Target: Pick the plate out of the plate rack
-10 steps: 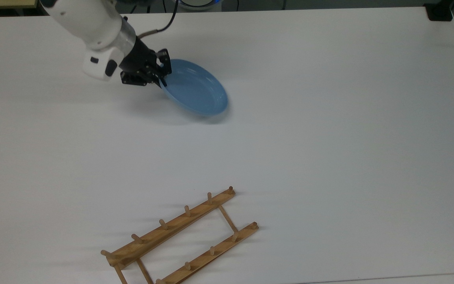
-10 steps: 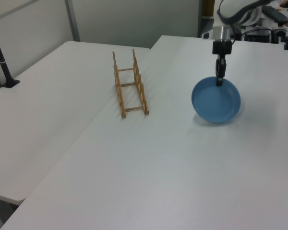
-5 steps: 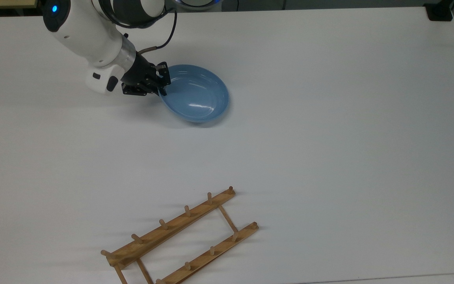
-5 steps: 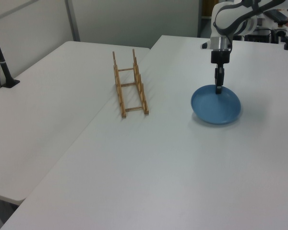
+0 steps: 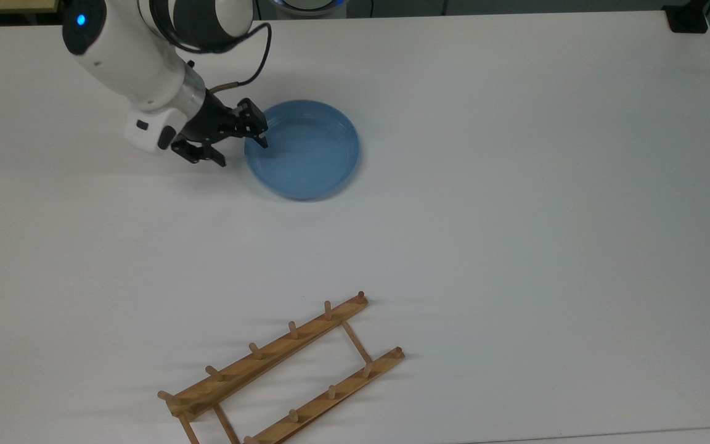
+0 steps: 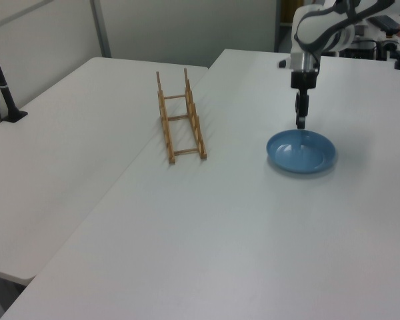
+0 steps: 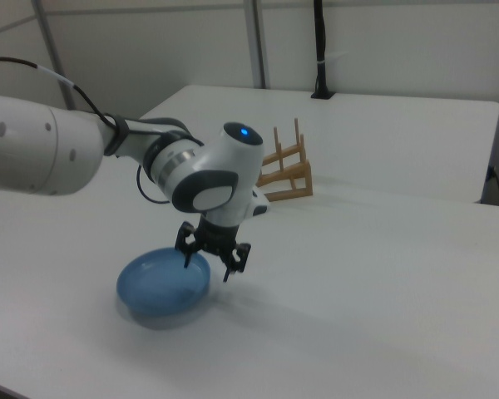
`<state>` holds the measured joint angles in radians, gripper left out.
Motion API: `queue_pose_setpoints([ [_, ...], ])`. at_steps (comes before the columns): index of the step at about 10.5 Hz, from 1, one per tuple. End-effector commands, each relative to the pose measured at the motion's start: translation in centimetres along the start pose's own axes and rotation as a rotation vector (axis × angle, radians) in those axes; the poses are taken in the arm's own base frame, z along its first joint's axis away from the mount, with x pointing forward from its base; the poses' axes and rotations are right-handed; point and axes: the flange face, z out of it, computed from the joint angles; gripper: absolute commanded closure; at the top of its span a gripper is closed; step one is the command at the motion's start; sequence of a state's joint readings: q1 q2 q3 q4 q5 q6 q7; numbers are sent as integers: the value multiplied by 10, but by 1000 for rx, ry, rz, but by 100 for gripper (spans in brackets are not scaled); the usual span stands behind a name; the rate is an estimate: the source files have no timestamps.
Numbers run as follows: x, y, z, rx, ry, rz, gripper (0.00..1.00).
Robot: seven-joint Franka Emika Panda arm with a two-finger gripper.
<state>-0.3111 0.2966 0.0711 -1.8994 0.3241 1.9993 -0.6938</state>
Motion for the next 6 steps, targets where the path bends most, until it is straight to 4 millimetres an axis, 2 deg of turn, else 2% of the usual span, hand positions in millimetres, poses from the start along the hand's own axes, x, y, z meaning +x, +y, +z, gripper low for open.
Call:
queue_pose_setpoints([
  [1, 5, -42, -82, -84, 112, 71, 0],
  [4, 10, -113, -170, -90, 159, 197, 0],
  [6, 4, -165, -207, -148, 146, 314, 0],
])
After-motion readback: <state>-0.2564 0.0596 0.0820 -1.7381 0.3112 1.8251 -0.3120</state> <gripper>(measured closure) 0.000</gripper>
